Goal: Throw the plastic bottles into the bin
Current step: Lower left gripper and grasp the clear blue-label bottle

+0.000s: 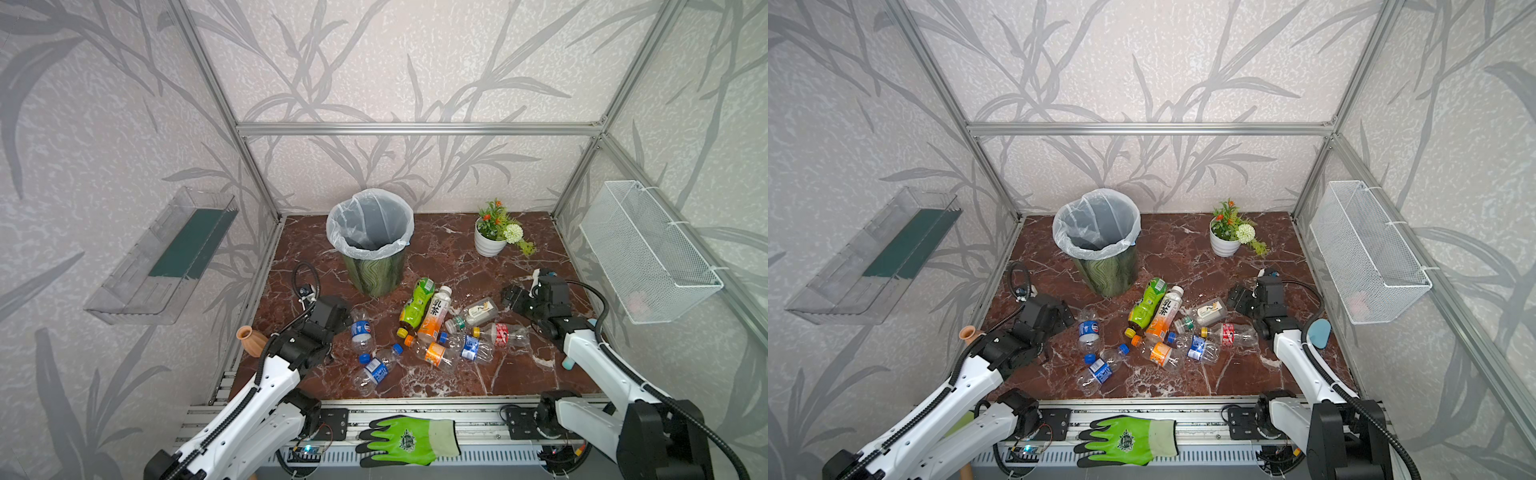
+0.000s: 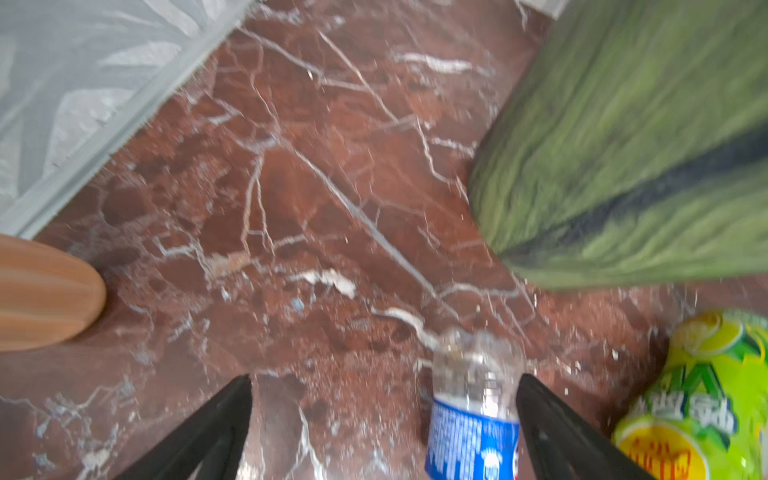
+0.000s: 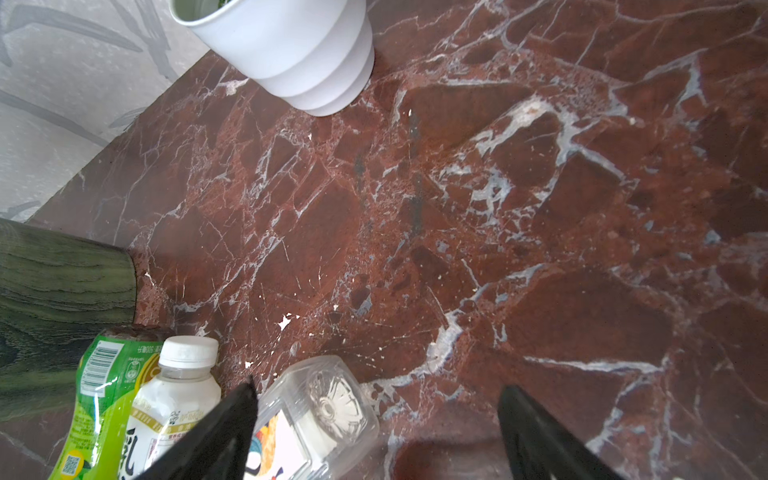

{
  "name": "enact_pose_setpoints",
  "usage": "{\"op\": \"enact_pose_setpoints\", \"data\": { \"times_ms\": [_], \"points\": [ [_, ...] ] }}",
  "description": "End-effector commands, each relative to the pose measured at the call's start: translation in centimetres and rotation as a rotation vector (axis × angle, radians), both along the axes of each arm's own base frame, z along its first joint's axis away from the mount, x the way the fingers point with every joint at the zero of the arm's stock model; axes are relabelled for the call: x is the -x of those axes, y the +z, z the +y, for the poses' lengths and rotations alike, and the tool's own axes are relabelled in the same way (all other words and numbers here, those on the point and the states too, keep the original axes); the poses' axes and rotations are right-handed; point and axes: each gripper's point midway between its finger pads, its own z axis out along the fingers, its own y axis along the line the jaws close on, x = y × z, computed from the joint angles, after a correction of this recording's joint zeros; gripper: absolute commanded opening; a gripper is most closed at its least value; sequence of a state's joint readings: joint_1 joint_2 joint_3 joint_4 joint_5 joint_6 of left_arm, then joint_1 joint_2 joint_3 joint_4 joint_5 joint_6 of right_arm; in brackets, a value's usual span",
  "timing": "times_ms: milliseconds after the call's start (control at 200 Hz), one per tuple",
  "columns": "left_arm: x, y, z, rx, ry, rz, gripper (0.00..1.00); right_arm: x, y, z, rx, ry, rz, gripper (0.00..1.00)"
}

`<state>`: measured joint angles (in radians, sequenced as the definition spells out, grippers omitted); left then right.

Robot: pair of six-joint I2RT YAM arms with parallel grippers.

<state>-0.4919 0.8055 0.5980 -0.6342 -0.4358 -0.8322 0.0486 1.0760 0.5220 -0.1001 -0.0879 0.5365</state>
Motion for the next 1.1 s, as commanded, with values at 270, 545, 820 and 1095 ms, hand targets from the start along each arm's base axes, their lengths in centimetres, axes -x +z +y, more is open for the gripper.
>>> {"op": "enact_pose_setpoints", "data": {
  "times_ms": [270, 545, 820, 1095],
  "points": [
    [1.7, -4.7, -4.6, 0.039, -0.166, 0.207, 0.95, 0.5, 0.3, -0.3, 0.008, -0.023, -0.014, 0.92],
    [0.3, -6.4, -6.6, 0.024, -0.219, 0.29, 0.88, 0.5, 0.1, -0.2, 0.014, -0.007, -0.005, 0.92],
    [-1.0, -8.1, -8.1, -0.006, -0.261, 0.362, 0.78, 0.3, 0.2, -0.2, 0.018, -0.002, -0.006, 0.92],
    [-1.0, -9.8, -7.7, -0.03, -0.25, 0.386, 0.74, 0.2, 0.4, 0.0, 0.014, 0.007, -0.014, 0.92]
  ]
}}
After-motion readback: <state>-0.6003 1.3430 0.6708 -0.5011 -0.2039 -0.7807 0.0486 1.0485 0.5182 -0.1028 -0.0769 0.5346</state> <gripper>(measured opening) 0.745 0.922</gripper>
